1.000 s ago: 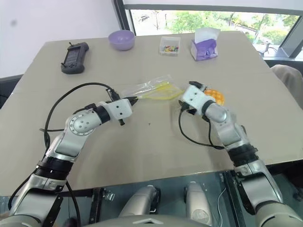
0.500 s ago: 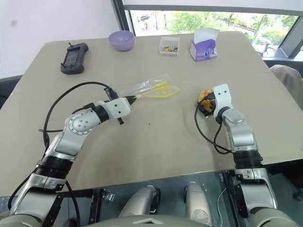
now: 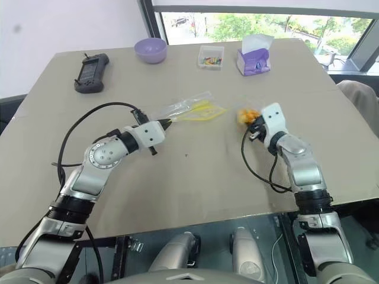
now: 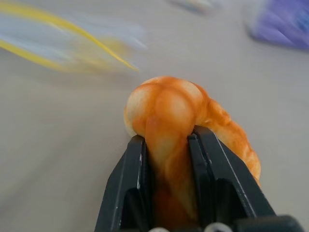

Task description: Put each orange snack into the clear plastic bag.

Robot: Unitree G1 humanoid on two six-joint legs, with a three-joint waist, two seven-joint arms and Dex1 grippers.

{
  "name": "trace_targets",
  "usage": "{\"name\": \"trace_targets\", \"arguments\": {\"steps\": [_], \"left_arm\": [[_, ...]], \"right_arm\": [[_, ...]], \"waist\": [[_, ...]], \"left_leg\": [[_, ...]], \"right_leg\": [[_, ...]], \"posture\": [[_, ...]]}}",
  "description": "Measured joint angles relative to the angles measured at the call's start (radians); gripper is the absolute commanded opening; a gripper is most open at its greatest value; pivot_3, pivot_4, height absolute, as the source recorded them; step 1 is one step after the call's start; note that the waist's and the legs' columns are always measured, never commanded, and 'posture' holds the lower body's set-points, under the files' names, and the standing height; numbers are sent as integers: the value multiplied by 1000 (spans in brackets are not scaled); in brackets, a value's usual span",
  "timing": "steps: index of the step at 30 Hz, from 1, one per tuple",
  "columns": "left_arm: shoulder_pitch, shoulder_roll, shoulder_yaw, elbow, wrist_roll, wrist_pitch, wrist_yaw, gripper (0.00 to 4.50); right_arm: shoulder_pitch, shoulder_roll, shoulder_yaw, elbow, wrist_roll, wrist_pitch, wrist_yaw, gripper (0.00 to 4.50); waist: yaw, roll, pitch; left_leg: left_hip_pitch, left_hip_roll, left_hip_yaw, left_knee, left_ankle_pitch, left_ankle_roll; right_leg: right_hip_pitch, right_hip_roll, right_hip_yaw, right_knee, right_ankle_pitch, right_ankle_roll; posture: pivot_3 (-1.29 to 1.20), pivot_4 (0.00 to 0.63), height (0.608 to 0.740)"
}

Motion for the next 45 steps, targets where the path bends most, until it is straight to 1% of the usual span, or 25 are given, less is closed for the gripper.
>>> {"name": "trace_targets", "arguments": {"steps": [3, 5, 7, 15, 22, 28, 32, 36, 38, 41, 45], "left_arm": [[0, -1, -1, 0, 0, 1, 0, 0], [-2, -7, -3, -3, 0, 1, -1, 0], [-3, -8, -3, -3, 0, 1, -2, 0], [15, -8, -14, -73, -13, -44, -30, 0], [51, 22, -24, -82, -16, -129, -52, 0], [53, 42, -34, -77, -14, -180, -71, 0], [53, 79, -33, -36, -15, -221, -93, 0], [25, 90, -42, -3, -16, -268, -110, 0], [-1, 90, -43, 18, -16, -282, -111, 0], [-25, 89, -48, 29, -18, -310, -111, 0], [-26, 87, -52, 44, -27, -342, -118, 0]], "right_arm": [[-18, 37, 61, -72, 26, 39, 24, 1047], [-38, 58, 105, -72, 28, 53, 25, 1047], [-44, 60, 116, -70, 26, 55, 25, 1047], [-116, 84, 172, 124, -38, -4, 14, 1047], [-164, 88, 182, 220, -71, -53, 25, 1047], [-197, 150, 172, 247, -35, -49, 36, 1047], [-207, 148, 158, 275, -29, -42, 34, 1047], [-219, 94, 205, 319, -125, -164, 26, 1047], [-219, 87, 223, 335, -156, -213, 25, 1047], [-219, 123, 221, 351, -154, -231, 24, 1047], [-219, 190, 185, 353, -99, -170, 14, 1047]], "waist": [[3, 0, 0], [5, 0, 0], [10, 0, 0], [8, 0, 0], [3, 0, 0], [3, 0, 0], [3, 0, 0], [4, 0, 0], [4, 0, 0], [-3, 0, 0], [1, 0, 0]], "left_leg": [[0, 0, 0, 1, 0, 0], [0, 0, 0, 1, 0, 0], [0, -1, -1, 1, 0, 0], [0, -1, -1, 1, 0, 0], [0, -1, -1, 0, 0, 0], [0, -1, -1, 0, 0, 0], [0, -1, -1, 0, 0, 0], [0, -1, -1, 0, 0, 0], [0, -1, -1, 0, 0, 0], [0, 0, -1, 0, 0, 0], [0, -1, -1, 0, 0, 0]], "right_leg": [[1, 0, -1, 0, 0, 0], [1, 0, -1, 0, 0, 0], [1, -1, -1, 0, 0, 0], [0, -1, -1, 0, 0, 0], [0, -1, -1, -1, 0, 0], [0, -1, -1, -1, 0, 0], [0, -1, -1, -1, 0, 0], [0, -1, -2, -1, 0, 0], [0, -1, -2, 0, 0, 0], [0, 0, -1, 0, 0, 0], [0, -1, -1, 0, 0, 0]], "posture": [[0, 150, 740], [0, 150, 740], [0, 150, 740], [0, 150, 740], [0, 150, 740], [0, 150, 740], [0, 150, 740], [0, 150, 740], [0, 150, 740], [0, 150, 740], [0, 150, 740]]}}
